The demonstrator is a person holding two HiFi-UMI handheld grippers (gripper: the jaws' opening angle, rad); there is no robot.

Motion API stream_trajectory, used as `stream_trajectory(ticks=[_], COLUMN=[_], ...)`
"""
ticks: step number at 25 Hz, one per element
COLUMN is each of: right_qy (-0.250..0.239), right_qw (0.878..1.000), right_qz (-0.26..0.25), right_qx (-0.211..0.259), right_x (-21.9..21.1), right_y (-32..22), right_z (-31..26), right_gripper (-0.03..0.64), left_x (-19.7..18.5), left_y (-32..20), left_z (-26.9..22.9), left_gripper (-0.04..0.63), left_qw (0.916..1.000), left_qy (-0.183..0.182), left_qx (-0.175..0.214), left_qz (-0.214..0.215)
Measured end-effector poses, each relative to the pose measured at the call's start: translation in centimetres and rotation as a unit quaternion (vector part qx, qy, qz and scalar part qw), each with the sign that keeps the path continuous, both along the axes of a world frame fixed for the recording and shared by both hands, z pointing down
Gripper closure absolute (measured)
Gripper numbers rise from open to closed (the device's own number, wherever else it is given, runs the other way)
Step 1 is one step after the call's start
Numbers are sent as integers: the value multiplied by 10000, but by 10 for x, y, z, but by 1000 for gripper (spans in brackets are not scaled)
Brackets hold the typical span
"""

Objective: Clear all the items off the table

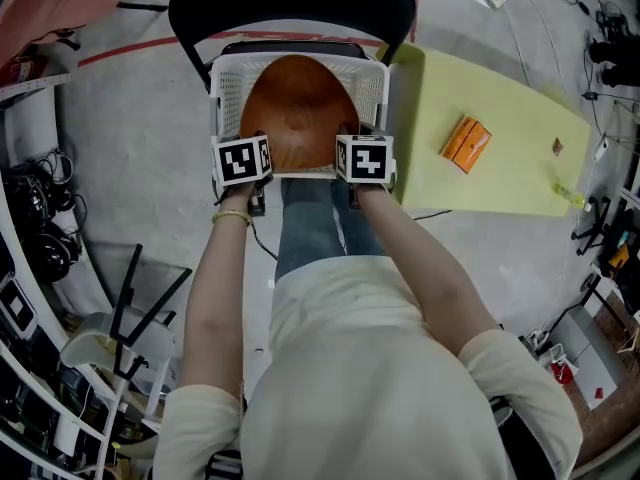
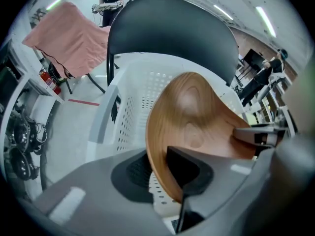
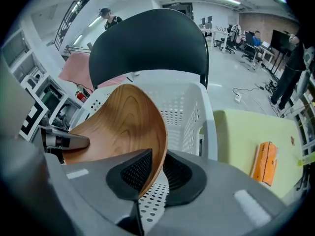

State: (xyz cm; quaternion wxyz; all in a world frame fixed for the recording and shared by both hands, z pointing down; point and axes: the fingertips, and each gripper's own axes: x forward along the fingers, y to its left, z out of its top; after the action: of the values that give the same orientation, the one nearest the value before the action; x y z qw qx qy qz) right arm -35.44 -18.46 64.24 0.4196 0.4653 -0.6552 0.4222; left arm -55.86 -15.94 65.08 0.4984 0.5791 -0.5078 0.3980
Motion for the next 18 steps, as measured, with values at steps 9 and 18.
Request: stream_trajectory(ticks=[9,18], right_qy=[-2,205], right_qw=[9950,9885], right_qz=[544,818], right_qx=[-839,-1251], right_x=[-6,-5], right_y=[14,22], right_z=[23,45], right_gripper=[557,557], left_x=[-10,-10], left_y=[-5,-4], left_z=[20,46], left_gripper=[500,492], left_qw=[9977,9934], left_qy=[-321,-403], left_qx=[-493,-952], left_qz=[349,493])
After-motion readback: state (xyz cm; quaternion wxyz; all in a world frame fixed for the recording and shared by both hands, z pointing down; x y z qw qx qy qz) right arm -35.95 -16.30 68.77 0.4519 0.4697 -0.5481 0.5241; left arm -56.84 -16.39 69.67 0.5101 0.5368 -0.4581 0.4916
